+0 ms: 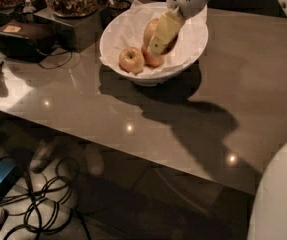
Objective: Pick apple from white bowl
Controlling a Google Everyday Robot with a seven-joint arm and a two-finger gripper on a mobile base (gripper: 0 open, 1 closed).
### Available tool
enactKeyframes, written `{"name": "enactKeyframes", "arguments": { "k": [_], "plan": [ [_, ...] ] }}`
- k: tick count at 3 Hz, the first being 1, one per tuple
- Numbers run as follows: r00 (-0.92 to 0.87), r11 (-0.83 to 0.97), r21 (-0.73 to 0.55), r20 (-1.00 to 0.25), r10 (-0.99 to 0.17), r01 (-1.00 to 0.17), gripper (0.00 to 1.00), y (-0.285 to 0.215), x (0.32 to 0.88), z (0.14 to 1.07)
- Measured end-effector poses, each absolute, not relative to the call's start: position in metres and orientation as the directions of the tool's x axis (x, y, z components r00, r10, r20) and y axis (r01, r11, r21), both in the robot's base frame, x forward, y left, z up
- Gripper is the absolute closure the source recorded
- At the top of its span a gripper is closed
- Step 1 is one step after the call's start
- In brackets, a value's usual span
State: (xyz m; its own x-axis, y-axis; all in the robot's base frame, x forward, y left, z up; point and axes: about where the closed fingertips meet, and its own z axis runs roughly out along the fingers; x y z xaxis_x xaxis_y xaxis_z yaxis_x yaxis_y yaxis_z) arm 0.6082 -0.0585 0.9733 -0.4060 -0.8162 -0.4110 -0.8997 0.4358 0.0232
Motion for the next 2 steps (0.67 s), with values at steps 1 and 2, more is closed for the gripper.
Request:
{"name": "enactKeyframes", "arguments": {
  "k": [1, 2],
  "plan": [
    [-0.300, 0.351, -0.022, -0.473, -0.828, -0.936, 1.00, -0.0567, 0.5839, 1.0116],
    [-0.296, 0.355, -0.033, -0.486, -0.823, -0.934, 1.00, -0.0525, 0.5902, 1.0110]
  ]
}}
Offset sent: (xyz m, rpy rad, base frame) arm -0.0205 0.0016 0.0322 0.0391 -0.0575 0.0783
